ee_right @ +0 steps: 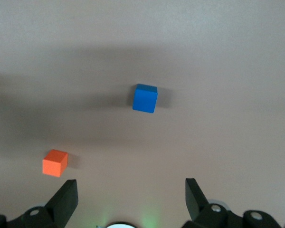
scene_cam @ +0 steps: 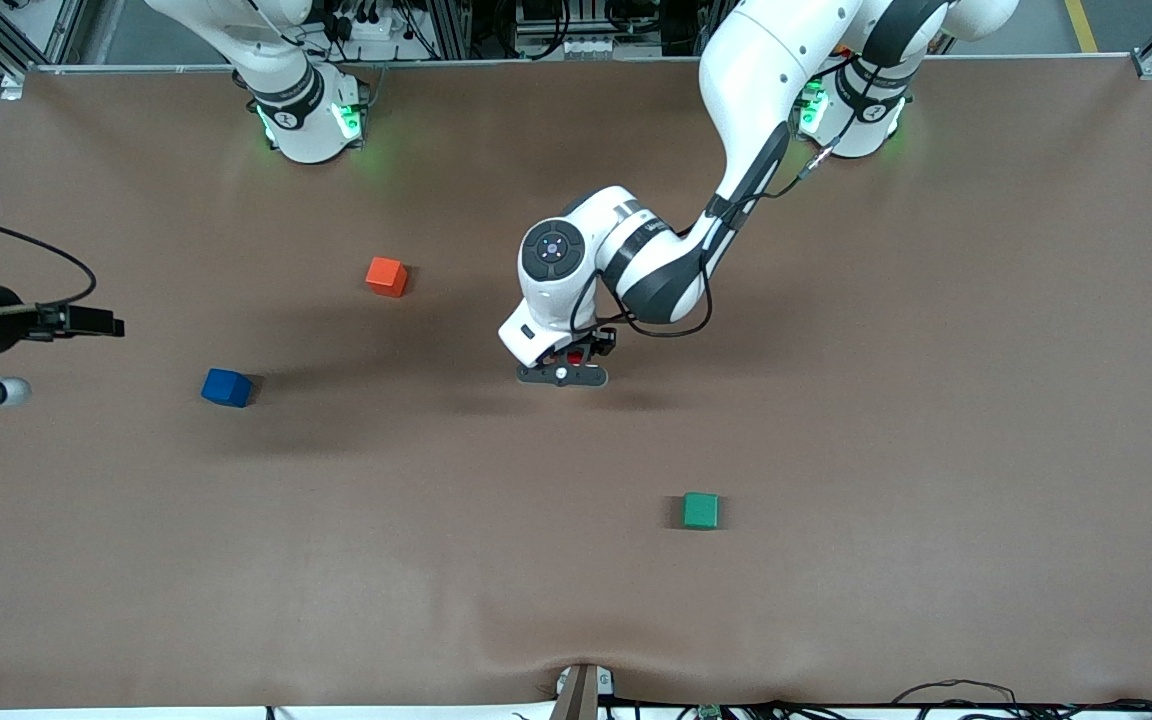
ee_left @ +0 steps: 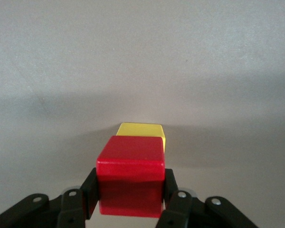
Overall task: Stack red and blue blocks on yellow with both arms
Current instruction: 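Lower the red cube onto the yellow cube while the right gripper reaches the blue cube, then open the left gripper on the stack while the right gripper grasps the blue cube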
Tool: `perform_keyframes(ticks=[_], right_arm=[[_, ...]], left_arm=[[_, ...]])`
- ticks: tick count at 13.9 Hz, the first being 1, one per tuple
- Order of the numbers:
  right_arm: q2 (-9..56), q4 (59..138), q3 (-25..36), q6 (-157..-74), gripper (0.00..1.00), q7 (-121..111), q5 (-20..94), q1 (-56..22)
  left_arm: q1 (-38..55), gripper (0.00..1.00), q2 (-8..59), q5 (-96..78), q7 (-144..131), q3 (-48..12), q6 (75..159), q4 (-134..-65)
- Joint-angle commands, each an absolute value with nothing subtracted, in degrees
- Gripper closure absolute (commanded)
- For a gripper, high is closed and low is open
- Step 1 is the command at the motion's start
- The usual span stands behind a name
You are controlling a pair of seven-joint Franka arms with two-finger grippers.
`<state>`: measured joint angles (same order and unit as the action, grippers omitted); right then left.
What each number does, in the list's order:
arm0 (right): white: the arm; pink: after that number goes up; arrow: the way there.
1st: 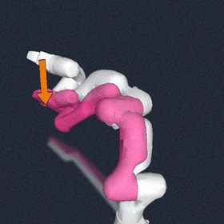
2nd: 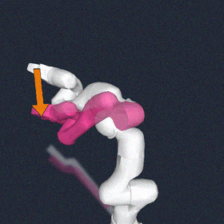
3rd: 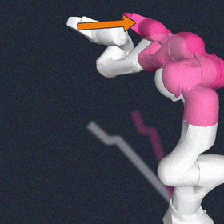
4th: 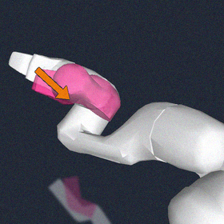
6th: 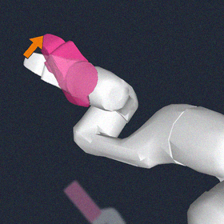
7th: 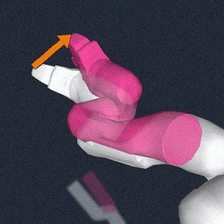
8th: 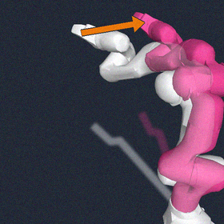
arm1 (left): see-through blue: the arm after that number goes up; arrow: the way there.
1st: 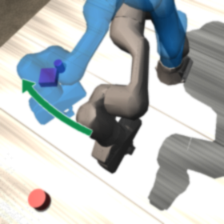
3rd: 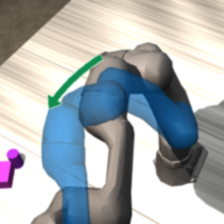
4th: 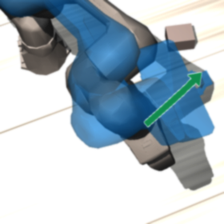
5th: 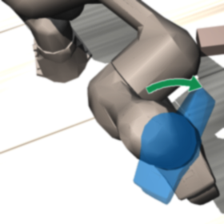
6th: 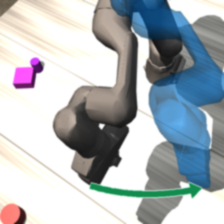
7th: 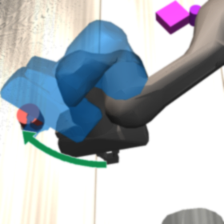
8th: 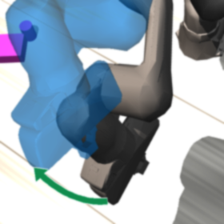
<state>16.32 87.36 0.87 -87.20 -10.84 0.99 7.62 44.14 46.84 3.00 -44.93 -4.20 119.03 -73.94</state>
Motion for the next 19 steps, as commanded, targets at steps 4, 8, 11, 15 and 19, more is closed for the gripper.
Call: perform_keyframes(ticks=[4, 8, 11, 15, 19], right_arm=[[19.2, 92.4, 0.2, -95.1, 0.0, -10.5, 1.1, 8.6], [19.2, 98.7, 0.2, -104.1, 0.0, -10.5, 1.1, 8.7], [19.3, 102.8, 0.2, -109.4, 0.0, -10.5, 1.2, 8.9], [19.6, 107.9, 0.2, -116.6, 0.0, -10.9, 1.1, 9.1], [22.1, 108.9, 0.1, -119.6, 0.0, -11.2, 1.1, 10.5]], left_arm=[[45.4, 0.0, 47.7, 2.7, -45.0, -3.2, 118.0, -72.2], [45.4, 0.0, 47.0, 2.8, -45.1, -3.2, 117.4, -72.2], [45.4, 0.0, 46.6, 2.8, -45.1, -3.1, 115.7, -72.2], [45.4, 0.0, 45.7, 2.8, -45.2, -3.1, 115.0, -72.2], [45.1, 0.0, 44.9, 2.8, -45.3, -3.2, 113.9, -72.2]])
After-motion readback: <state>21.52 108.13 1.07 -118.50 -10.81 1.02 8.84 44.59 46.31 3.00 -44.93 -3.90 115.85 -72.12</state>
